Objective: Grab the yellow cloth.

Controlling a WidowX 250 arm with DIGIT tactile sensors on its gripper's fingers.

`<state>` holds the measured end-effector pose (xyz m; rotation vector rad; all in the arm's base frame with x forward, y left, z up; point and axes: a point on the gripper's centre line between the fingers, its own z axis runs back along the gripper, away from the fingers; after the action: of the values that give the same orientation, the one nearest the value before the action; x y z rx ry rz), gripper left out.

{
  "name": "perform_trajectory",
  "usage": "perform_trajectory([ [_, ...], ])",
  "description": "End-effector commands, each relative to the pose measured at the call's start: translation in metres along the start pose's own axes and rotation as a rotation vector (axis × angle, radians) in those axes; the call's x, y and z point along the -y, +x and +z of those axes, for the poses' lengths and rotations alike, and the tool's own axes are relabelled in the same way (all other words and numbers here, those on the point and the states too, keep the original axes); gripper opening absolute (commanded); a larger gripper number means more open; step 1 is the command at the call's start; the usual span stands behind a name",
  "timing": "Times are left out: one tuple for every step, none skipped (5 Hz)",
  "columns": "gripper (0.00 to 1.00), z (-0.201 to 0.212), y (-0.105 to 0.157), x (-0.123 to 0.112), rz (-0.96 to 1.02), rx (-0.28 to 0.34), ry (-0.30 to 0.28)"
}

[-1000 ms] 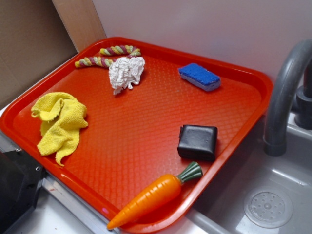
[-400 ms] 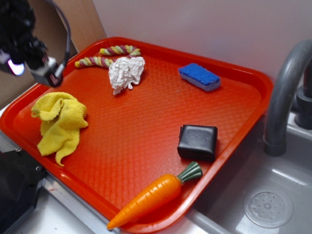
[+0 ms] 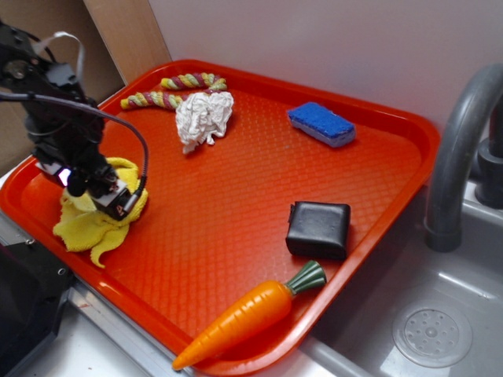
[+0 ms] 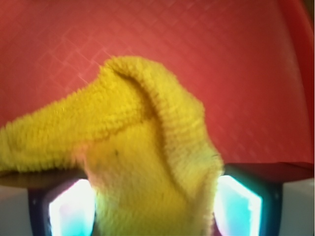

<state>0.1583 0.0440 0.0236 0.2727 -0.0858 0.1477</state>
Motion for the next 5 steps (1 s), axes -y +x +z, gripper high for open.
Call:
perform_trajectory([
  [0.0, 0.002, 0.0, 0.001, -0.004, 0.014, -0.049],
  [0.0, 0.019, 0.001, -0.01, -0.001, 0.033, -0.058],
  [0.0, 0.025, 0.002, -0.015, -0.008, 0.028, -0.082],
  [0.0, 0.023, 0.003, -0.013, -0.023, 0.014, -0.062],
  [0.0, 0.023, 0.003, -0.013, -0.027, 0.01, -0.063],
])
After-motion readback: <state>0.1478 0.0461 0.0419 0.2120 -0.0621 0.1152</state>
